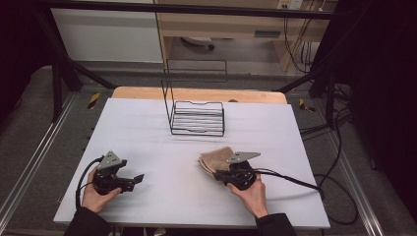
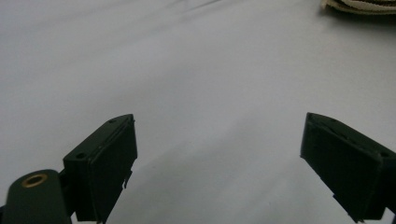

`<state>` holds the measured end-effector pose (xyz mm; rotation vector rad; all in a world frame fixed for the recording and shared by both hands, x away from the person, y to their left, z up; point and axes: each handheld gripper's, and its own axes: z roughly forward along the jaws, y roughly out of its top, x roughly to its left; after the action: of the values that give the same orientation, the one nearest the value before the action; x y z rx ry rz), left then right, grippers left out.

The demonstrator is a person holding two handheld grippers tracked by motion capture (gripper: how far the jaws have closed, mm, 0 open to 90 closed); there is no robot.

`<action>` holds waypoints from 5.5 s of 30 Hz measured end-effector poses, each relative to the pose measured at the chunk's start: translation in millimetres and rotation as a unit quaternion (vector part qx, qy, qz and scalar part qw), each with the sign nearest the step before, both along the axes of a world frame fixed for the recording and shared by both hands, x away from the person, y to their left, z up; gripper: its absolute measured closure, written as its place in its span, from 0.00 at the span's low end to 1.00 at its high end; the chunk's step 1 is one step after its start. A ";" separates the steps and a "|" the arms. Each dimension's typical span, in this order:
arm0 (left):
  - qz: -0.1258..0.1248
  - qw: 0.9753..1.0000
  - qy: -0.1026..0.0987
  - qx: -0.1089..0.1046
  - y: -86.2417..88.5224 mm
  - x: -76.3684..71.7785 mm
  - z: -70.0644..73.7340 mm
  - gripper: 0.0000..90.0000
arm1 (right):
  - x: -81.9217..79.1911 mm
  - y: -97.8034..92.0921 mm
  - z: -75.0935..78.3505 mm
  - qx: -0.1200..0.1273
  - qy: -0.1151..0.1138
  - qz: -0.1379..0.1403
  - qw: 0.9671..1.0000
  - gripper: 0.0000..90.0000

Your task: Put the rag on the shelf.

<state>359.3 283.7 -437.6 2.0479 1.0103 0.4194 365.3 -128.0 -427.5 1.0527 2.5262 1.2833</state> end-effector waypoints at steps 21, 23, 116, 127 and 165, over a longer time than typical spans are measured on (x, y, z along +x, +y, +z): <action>0.001 1.000 0.004 0.000 -1.9 0.6 -0.2 0.12 | -1.2 24.1 -9.0 0.013 0.000 0.019 1.000 0.62; 0.001 1.000 0.005 0.000 -2.4 0.5 -0.2 0.12 | 0.1 17.2 -5.4 0.024 -0.007 0.012 1.000 0.55; 0.014 0.996 0.089 -0.006 -195.0 59.2 -9.5 0.77 | 28.9 -64.4 -7.3 0.009 -0.025 -0.082 0.996 0.08; 0.014 0.996 0.083 0.000 -198.2 56.1 -10.1 0.84 | 54.5 -51.8 -4.5 0.010 -0.017 -0.094 0.995 0.04; -0.003 0.994 0.098 -0.046 -187.9 60.5 -12.2 0.91 | 79.8 -30.0 -21.0 0.013 0.050 -0.082 0.995 0.92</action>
<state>419.8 95.7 -449.8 2.0371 1.1184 0.1663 445.1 -158.0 -448.5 1.3300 2.4386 1.2513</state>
